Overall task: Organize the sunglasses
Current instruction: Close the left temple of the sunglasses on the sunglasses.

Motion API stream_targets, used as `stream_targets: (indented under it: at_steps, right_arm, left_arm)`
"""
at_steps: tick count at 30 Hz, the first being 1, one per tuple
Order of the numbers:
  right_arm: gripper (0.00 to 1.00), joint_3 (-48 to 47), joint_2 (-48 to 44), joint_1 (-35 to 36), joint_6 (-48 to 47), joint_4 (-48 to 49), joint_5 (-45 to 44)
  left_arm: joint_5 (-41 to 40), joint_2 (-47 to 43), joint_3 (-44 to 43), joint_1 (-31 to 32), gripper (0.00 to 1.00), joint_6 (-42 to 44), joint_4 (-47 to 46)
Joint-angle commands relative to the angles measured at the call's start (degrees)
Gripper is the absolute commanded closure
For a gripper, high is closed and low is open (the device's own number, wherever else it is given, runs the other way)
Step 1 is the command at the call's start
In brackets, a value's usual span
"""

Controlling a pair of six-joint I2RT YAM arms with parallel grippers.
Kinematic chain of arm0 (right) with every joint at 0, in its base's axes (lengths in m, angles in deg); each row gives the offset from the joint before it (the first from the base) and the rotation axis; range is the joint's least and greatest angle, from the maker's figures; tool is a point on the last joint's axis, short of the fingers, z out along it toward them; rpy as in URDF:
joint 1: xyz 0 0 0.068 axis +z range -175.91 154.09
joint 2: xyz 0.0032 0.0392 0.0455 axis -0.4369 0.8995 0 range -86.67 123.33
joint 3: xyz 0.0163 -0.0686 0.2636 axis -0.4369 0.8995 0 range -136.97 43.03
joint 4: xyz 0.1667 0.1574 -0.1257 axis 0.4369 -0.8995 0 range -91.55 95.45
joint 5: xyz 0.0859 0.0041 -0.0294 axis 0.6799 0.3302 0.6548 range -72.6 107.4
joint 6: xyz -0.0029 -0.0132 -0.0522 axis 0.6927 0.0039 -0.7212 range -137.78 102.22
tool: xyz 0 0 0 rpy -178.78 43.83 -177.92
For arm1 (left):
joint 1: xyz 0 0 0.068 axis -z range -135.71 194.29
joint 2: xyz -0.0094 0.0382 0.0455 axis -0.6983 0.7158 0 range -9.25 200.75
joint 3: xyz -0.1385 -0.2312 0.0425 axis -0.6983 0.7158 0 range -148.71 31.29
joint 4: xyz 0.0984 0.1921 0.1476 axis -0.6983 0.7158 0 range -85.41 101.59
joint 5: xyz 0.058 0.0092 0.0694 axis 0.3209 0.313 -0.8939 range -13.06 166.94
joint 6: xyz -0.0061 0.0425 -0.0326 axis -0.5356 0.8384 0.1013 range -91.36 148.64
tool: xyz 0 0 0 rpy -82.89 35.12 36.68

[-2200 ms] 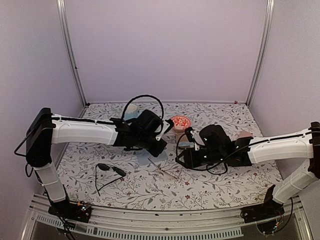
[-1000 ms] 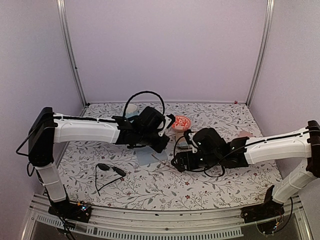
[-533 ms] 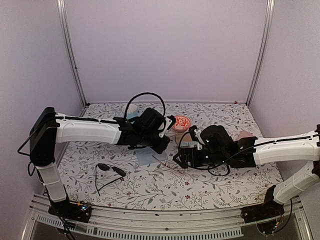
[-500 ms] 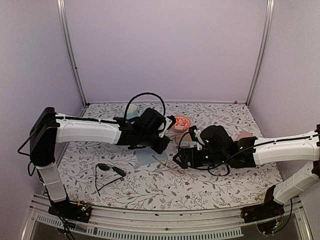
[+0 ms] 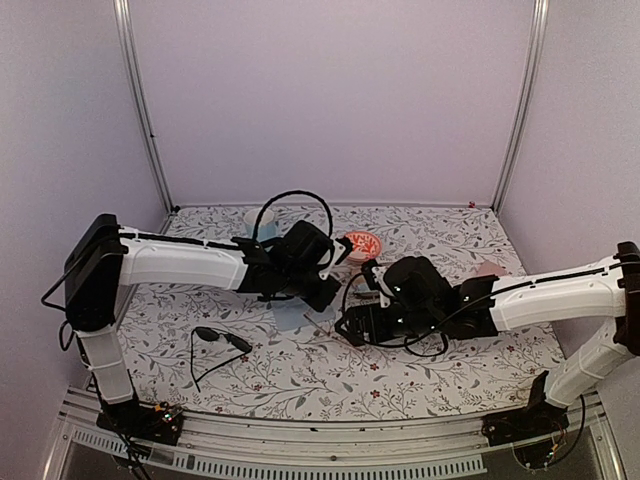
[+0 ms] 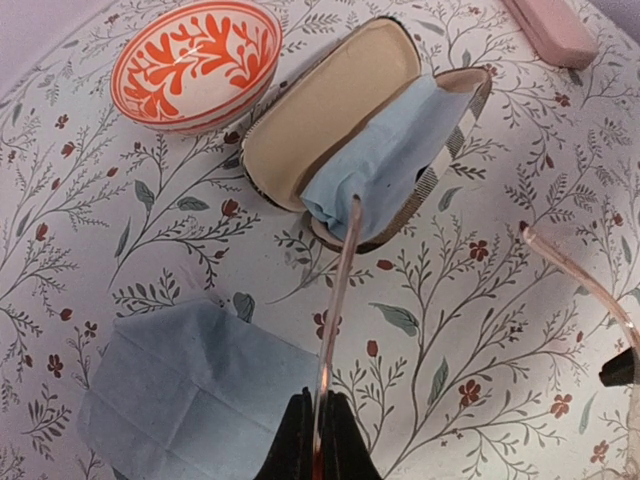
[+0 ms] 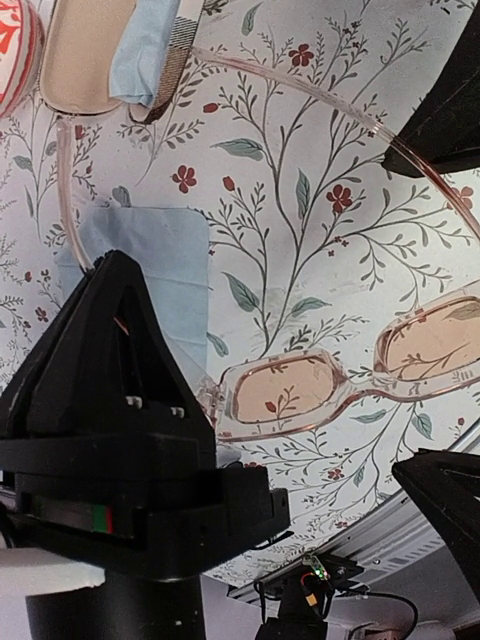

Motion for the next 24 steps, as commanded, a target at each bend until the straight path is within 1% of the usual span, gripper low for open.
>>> stream_targets:
  at_steps: [1,6,10,13,24]
  right_arm:
    - [0.03,-3.02,1.99,1.54,-1.99,-0.01,-0.49]
    - [0.03,-5.05,4.44,3.06,-3.85,-1.32,-1.31]
    - [0.03,-5.92,5.78,4.84,-5.61,-2.11,-4.45]
    - [0.04,-5.86,6.29,5.34,-7.01,-1.71,-4.23]
    - [0.14,-5.14,6.64,5.57,-12.58,-1.99,-1.45]
  left_arm:
    - [1.25,1.02,-1.64,-0.54,1.0,0.31,-0.48]
    - [2.13,1.11,-1.62,-0.84,1.0,0.1,-0.4]
    - [3.31,1.11,-1.64,-1.2,1.0,-0.11,-0.63]
    - [4.76,0.94,-1.34,-1.68,1.0,-0.42,-0.97]
    - [8.85,-0.03,0.33,-3.32,1.0,-1.51,-2.38]
